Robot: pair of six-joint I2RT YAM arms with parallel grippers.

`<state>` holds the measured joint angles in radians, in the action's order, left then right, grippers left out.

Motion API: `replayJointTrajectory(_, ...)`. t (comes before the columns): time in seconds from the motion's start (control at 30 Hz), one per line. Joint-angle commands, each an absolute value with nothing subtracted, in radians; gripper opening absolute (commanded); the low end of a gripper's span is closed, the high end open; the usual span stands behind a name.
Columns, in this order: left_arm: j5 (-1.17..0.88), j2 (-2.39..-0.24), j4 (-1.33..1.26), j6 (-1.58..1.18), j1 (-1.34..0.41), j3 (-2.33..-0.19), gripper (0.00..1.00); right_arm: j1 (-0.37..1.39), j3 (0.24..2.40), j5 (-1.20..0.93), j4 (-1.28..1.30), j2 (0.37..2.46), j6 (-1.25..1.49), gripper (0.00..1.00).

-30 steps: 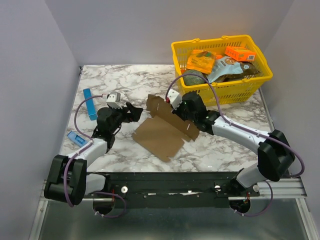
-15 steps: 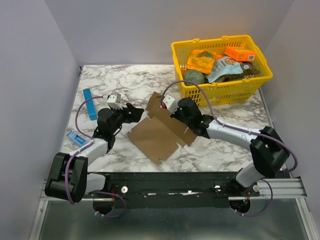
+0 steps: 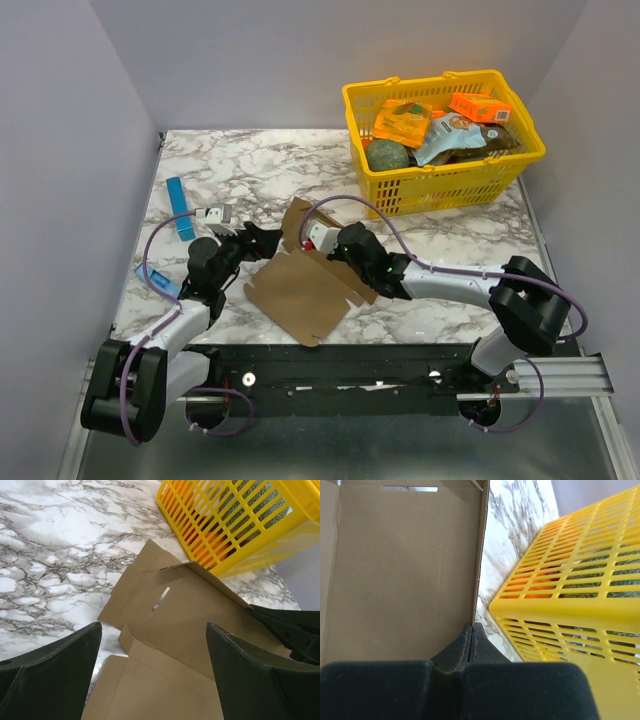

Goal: Fold the paper box

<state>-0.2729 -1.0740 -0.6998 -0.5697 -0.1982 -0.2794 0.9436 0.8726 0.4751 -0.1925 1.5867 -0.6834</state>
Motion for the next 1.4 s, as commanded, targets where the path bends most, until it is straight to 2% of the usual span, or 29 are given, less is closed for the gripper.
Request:
replayJointTrajectory(0.0, -0.252, -1.042, -0.666, -0.529, -0.196, -0.256, 0.93, 0.974, 0.842, 0.520, -0.204, 1.543, -0.765, 0.01)
replayJointTrajectory(0.23, -0.319, -1.115, -0.690, -0.338, -0.192, -0.331, 0.93, 0.982, 0.831, 0.514, -0.184, 1.497, -0.778, 0.01)
replayJointTrajectory(0.37, -0.432, -1.253, -0.758, -0.301, -0.184, -0.386, 0.83, 0.983, 0.828, 0.512, -0.178, 1.494, -0.779, 0.01)
replayJointTrajectory(0.47, -0.463, -1.319, -0.790, -0.291, -0.183, -0.419, 0.74, 0.983, 0.825, 0.514, -0.178, 1.491, -0.779, 0.01)
replayJointTrajectory(0.63, -0.522, -1.417, -0.838, -0.279, -0.181, -0.485, 0.64, 0.983, 0.825, 0.509, -0.178, 1.493, -0.778, 0.01)
replayJointTrajectory(0.73, -0.540, -1.472, -0.847, -0.264, -0.179, -0.515, 0.64, 0.983, 0.824, 0.500, -0.178, 1.491, -0.770, 0.01)
replayJointTrajectory(1.03, -0.656, -1.606, -0.870, -0.278, -0.147, -0.613, 0.76, 0.985, 0.824, 0.491, -0.178, 1.499, -0.770, 0.01)
replayJointTrajectory(1.13, -0.692, -1.647, -0.856, -0.282, -0.143, -0.649, 0.76, 0.983, 0.822, 0.491, -0.178, 1.496, -0.770, 0.01)
replayJointTrajectory(1.37, -0.748, -1.727, -0.810, -0.290, -0.141, -0.721, 0.68, 0.985, 0.827, 0.486, -0.173, 1.485, -0.770, 0.01)
